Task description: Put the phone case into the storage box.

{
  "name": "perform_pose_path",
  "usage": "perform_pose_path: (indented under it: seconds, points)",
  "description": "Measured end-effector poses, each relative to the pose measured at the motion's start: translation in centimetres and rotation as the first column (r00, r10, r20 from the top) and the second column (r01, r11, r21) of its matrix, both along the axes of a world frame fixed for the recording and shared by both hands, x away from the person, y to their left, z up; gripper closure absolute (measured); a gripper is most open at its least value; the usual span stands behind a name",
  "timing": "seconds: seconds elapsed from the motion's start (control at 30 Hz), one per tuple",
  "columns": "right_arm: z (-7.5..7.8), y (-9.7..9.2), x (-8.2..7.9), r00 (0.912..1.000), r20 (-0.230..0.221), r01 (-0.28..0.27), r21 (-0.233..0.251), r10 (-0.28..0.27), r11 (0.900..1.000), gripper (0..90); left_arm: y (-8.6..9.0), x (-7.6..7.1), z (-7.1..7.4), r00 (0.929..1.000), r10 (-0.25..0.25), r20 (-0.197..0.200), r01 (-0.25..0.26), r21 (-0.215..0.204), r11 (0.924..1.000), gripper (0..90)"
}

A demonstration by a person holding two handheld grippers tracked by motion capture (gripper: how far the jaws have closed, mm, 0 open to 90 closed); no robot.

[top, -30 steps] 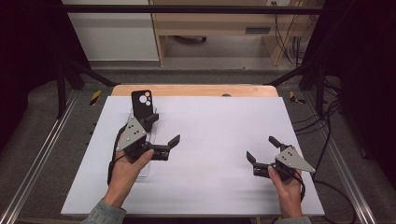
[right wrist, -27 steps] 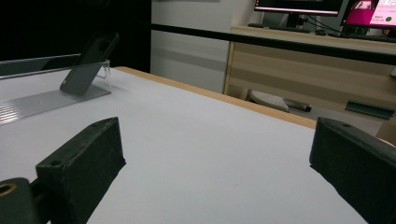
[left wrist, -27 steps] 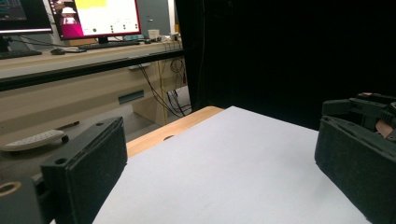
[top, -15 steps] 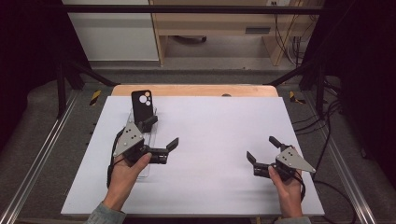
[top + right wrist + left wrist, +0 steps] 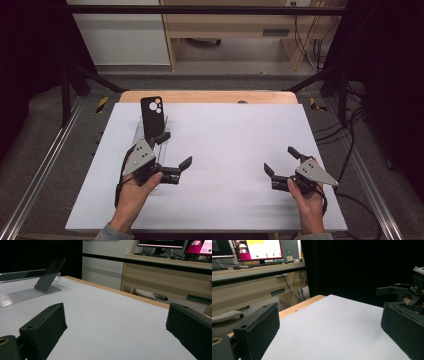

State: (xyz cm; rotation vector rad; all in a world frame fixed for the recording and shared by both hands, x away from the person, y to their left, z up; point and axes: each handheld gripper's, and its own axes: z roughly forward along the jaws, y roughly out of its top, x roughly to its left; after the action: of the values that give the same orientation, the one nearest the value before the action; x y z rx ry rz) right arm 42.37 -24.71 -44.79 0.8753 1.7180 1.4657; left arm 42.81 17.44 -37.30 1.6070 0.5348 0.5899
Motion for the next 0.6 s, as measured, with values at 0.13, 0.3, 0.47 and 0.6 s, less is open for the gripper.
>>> perform_pose_path:
  seconds: [0.13, 0.3, 0.47, 0.6]
  points:
    - [0.0, -0.1, -0.1, 1.0, 0.0, -0.001, -0.001, 0.001, 1.0, 3.2, -0.3, -0.2, -0.8, 0.9999, -0.009, -0.012, 0.009, 0.002, 1.0, 1.4]
    - [-0.1, -0.1, -0.2, 1.0, -0.003, -0.004, -0.004, 0.004, 1.0, 3.2, -0.5, -0.4, -1.6, 0.9997, -0.014, -0.023, 0.013, -0.002, 0.9999, 1.4]
    - [-0.1, -0.1, -0.3, 1.0, -0.003, -0.004, -0.004, 0.004, 1.0, 3.2, -0.5, -0.9, -2.4, 0.9995, -0.022, -0.021, 0.022, -0.005, 0.9998, 1.4]
    - [-0.1, -0.2, -0.4, 1.0, -0.003, -0.005, -0.007, 0.005, 1.0, 3.2, -0.3, -1.3, -2.9, 0.9996, -0.022, -0.018, 0.021, -0.006, 0.9998, 1.4]
